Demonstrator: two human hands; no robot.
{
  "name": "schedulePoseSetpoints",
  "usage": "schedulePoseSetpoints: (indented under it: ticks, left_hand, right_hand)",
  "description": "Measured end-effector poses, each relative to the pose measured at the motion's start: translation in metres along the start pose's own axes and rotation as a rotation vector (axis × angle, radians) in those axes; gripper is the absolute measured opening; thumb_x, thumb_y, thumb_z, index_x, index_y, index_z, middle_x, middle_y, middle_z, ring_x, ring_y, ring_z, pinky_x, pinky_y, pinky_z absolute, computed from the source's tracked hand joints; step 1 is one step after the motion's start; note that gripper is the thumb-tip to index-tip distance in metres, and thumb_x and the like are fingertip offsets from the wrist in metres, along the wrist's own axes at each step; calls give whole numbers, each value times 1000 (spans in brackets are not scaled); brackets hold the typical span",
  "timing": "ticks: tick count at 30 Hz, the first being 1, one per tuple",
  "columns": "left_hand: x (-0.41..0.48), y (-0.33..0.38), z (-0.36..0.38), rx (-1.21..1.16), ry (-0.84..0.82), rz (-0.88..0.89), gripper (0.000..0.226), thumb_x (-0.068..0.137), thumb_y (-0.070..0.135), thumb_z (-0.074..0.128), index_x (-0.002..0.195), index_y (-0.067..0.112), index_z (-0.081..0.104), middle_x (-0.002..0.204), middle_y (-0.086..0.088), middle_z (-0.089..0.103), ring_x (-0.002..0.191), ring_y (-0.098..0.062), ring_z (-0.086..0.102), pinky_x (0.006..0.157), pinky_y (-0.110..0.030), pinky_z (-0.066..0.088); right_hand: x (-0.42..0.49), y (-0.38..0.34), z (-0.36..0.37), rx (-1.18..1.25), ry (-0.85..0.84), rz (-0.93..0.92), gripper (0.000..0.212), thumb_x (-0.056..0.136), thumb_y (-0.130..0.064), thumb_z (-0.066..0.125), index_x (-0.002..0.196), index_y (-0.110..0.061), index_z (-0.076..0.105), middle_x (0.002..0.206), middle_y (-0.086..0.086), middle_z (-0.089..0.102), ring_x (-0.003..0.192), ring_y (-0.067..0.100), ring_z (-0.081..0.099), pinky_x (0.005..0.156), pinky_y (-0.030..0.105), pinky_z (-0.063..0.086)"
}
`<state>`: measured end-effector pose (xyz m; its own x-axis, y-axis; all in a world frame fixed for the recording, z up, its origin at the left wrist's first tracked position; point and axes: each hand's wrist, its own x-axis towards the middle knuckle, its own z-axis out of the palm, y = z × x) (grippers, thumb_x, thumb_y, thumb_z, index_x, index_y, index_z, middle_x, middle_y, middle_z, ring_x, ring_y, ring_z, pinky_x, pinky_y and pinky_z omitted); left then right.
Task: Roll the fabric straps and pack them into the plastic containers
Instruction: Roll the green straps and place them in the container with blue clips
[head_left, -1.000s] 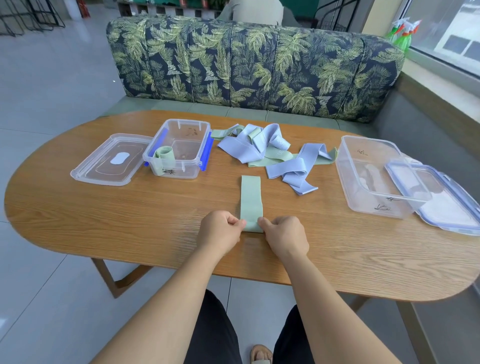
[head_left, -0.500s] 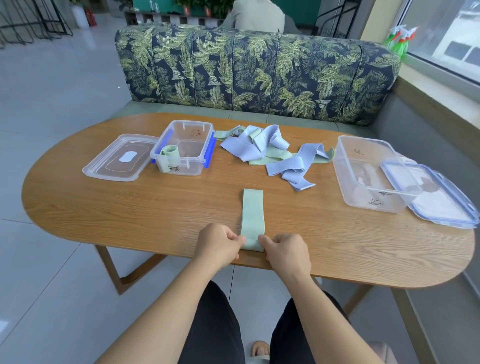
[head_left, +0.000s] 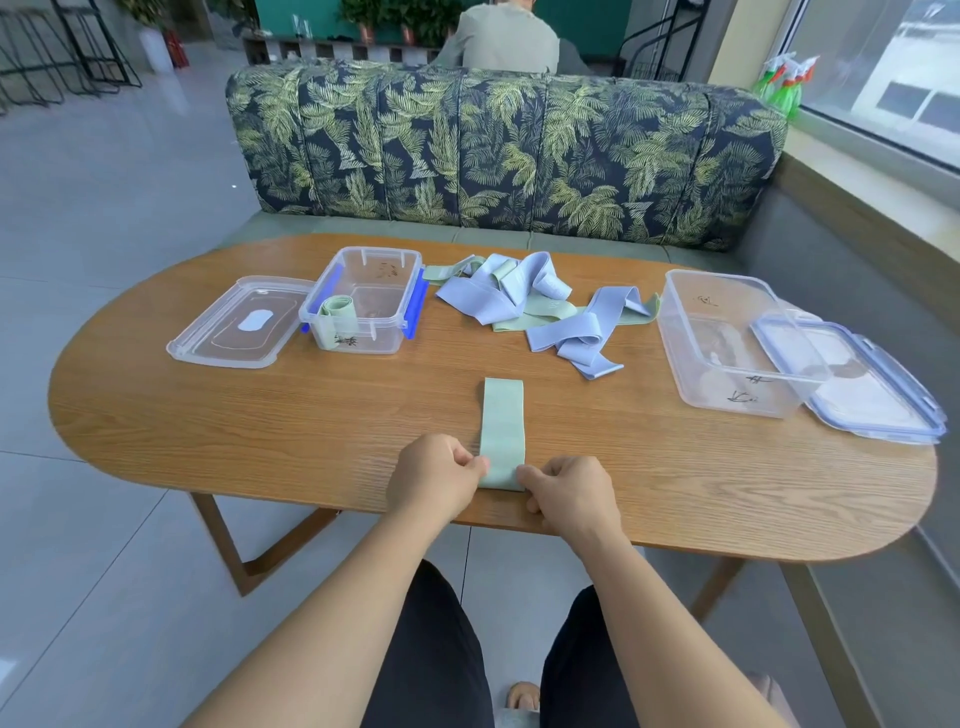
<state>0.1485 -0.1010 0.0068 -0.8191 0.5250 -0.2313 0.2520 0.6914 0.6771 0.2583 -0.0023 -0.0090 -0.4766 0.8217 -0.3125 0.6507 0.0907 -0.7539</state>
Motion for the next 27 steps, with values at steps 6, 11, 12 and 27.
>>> schedulePoseSetpoints:
  ticks: [6, 11, 12, 27]
  left_hand:
    - [-2, -9, 7, -54, 24, 121, 7, 82, 33, 72, 86, 27, 70, 79, 15, 65, 83, -9, 64, 78, -31, 55]
    - [2, -6, 6, -74, -1, 83, 10, 80, 30, 73, 73, 29, 66, 75, 14, 67, 79, -11, 67, 75, -32, 56]
    - [4, -5, 5, -85, -16, 69, 13, 80, 30, 73, 69, 27, 66, 74, 12, 68, 76, -12, 68, 74, -33, 57]
    - [17, -5, 8, -168, -1, 31, 12, 80, 32, 74, 85, 21, 73, 76, 6, 72, 79, -13, 69, 79, -31, 55]
  right_hand:
    - [10, -5, -2, -20, -21, 15, 31, 79, -40, 66, 68, -11, 68, 73, 7, 73, 62, 25, 61, 76, 44, 59]
    - [12, -5, -3, 0, -21, 13, 35, 79, -40, 65, 70, -7, 69, 70, 9, 72, 56, 20, 55, 72, 43, 58]
    - [12, -3, -3, 20, -11, 8, 37, 79, -41, 65, 71, -5, 68, 73, 10, 72, 57, 20, 55, 72, 43, 58]
    - [23, -13, 2, -6, 22, 27, 29, 81, -43, 64, 66, -18, 64, 76, 2, 72, 76, 26, 69, 72, 36, 56]
